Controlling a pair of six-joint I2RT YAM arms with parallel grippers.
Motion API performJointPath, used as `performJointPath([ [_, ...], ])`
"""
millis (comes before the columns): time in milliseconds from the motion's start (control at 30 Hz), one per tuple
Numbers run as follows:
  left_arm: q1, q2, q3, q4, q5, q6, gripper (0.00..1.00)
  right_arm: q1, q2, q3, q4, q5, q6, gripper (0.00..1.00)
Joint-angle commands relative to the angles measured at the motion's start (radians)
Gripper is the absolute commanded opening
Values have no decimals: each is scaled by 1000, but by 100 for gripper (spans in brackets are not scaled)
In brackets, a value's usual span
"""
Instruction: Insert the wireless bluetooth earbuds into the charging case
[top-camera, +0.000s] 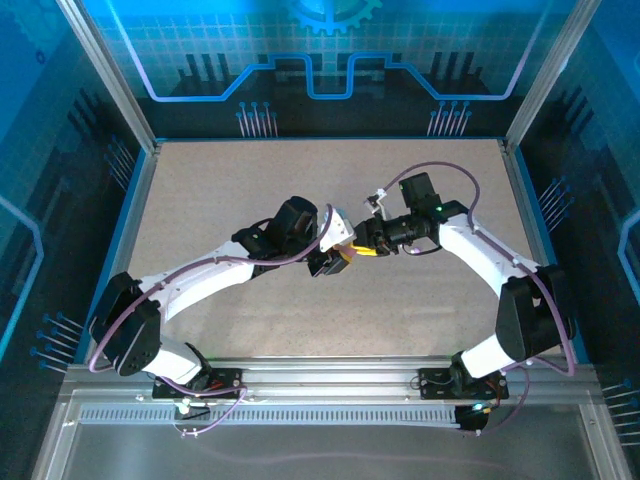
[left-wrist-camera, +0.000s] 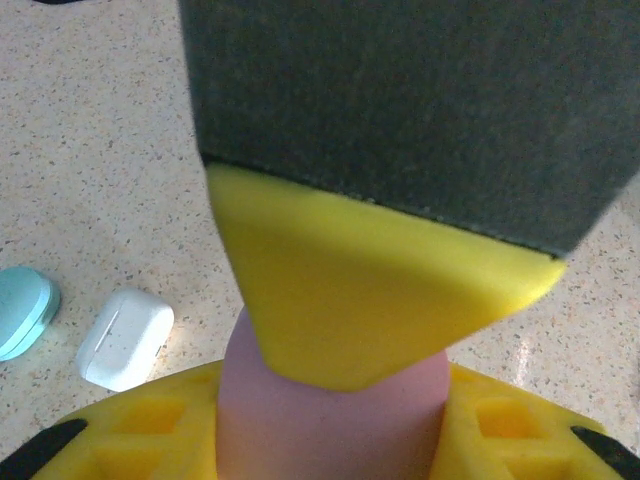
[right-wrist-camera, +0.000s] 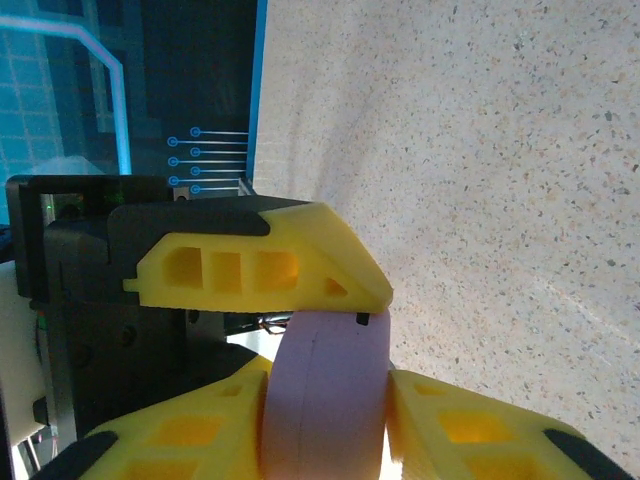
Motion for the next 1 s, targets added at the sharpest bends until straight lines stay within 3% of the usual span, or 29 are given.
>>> performJointPath([
  [0, -10, -26, 34, 1, 16, 25, 40, 15, 12, 31, -40, -28, -33, 30],
  [33, -9, -27, 34, 0, 11, 26, 42, 16, 11, 35, -47, -24, -36, 28],
  [133, -8, -42, 15, 25, -6, 26, 63, 4, -8, 31, -28, -9, -19, 22],
  [233, -6, -91, -57, 128, -13, 19, 73, -22, -39, 3, 81, -58, 62, 20],
  [433, 74, -225, -261, 483, 105, -111, 75, -90, -95, -69, 413, -176, 347, 20],
  [567, 108, -275, -363, 721, 110, -194, 78, -116, -103, -98, 592, -223, 534, 20],
  [867, 116, -184, -380, 1038, 139, -320, 78, -81, -94, -90, 746, -231, 708, 22],
  [967, 117, -152, -363, 1063, 153, -319, 77, -65, -91, -85, 783, -225, 745, 22],
])
